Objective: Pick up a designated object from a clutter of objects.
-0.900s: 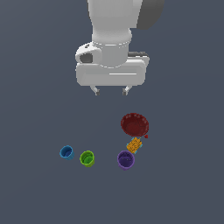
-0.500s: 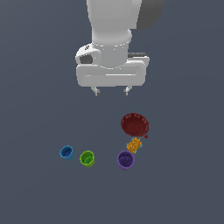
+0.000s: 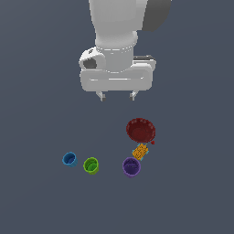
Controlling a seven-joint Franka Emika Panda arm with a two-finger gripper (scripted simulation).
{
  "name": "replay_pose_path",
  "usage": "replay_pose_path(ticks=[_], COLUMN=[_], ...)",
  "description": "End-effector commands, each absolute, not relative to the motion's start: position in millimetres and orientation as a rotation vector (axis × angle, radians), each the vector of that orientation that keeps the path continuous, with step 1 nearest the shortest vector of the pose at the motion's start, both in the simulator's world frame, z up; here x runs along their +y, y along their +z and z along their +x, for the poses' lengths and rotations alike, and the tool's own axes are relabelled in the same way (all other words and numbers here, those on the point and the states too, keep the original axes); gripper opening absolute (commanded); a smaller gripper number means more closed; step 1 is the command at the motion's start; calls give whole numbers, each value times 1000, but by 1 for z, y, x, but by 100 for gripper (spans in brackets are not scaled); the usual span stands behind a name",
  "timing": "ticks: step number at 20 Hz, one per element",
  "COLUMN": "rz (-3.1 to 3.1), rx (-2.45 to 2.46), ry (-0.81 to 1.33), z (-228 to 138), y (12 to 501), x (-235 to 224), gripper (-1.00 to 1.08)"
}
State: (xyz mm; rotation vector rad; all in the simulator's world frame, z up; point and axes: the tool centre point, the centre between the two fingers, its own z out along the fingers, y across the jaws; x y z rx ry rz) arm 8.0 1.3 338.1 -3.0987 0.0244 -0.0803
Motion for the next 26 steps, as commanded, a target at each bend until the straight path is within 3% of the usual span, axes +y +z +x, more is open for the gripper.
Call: replay_pose_path(ticks=[1, 26], rz=[-3100, -3062], rx=[12, -665], ry=[-80, -59], z=[9, 70], y=[337, 272], x=[1, -34], gripper=[100, 100])
